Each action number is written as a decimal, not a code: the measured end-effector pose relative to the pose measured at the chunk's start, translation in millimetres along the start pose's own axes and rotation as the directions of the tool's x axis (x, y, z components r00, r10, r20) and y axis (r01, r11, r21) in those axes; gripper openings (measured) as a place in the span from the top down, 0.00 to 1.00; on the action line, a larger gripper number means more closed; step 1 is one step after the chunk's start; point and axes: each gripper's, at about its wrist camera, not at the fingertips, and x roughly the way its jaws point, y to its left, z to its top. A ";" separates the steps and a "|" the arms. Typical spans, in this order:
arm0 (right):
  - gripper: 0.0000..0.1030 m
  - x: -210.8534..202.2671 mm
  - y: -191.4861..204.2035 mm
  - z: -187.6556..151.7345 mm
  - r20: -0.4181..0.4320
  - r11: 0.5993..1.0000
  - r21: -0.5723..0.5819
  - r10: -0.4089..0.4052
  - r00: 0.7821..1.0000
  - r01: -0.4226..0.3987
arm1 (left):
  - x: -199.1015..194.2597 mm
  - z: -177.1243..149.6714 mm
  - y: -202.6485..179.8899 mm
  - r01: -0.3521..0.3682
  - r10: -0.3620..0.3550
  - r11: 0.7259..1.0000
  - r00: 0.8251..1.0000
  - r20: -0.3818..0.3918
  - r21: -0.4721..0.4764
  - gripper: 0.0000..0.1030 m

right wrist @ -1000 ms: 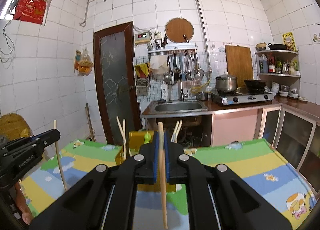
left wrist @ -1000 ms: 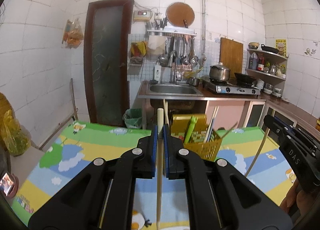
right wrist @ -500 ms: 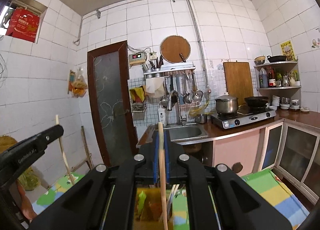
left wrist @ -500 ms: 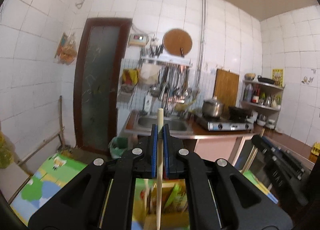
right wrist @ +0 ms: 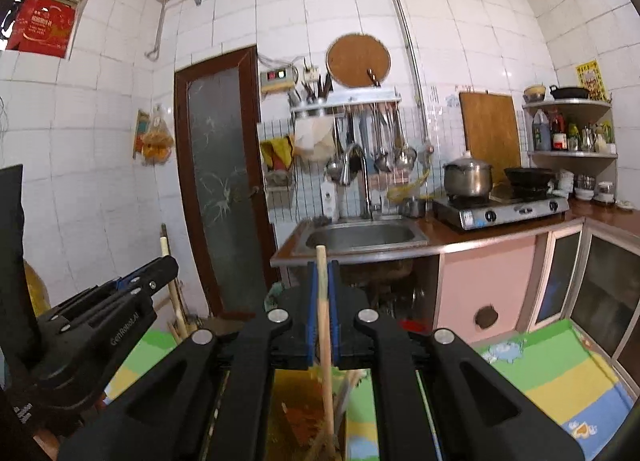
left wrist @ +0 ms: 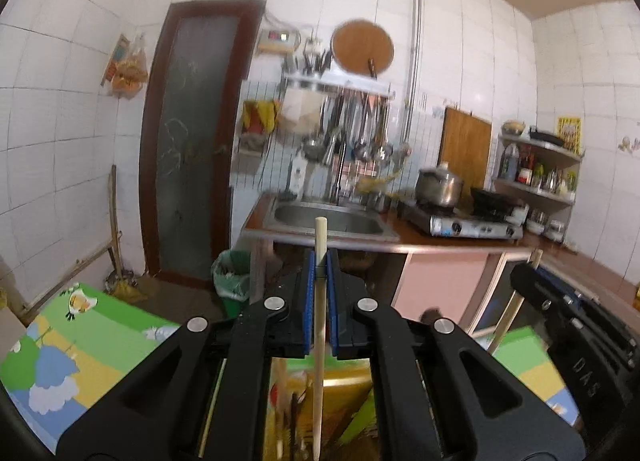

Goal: Organize utensils

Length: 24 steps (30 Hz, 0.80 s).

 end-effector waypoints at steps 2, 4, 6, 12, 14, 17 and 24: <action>0.95 3.1 -1.7 -7.9 -0.029 1.000 0.000 -0.001 1.000 0.001 | 3.1 -9.5 4.4 -0.011 0.011 1.000 1.000 -0.026 0.002 0.95; 0.94 2.0 -2.7 -13.8 -0.052 1.000 -0.008 -0.012 0.999 0.012 | 1.2 -14.0 9.6 -0.016 0.017 1.000 0.999 -0.043 0.008 0.94; 0.94 -1.7 -3.1 -16.6 -0.083 0.999 -0.024 -0.038 0.996 0.036 | -4.6 -15.6 16.4 -0.025 0.026 1.000 0.997 -0.075 0.014 0.79; 0.32 -36.6 -8.7 -13.0 -0.110 0.994 -0.040 -0.102 0.989 0.098 | -69.8 -13.0 39.4 -0.073 0.073 0.997 0.997 -0.038 0.002 0.19; 0.32 -54.3 -10.3 -11.7 -0.126 0.994 -0.042 -0.105 0.986 0.101 | -97.3 -16.0 45.5 -0.085 0.086 0.996 0.995 -0.041 0.017 0.12; 0.26 -81.5 -11.4 -16.6 -0.137 0.993 -0.051 -0.110 0.984 0.104 | -135.3 -25.8 52.2 -0.123 0.124 0.992 0.992 -0.030 0.040 0.05; 0.11 -149.6 -5.6 -66.1 -0.155 0.993 -0.058 -0.114 0.981 0.107 | -195.8 -73.0 63.6 -0.097 0.100 0.995 0.990 -0.097 0.030 0.05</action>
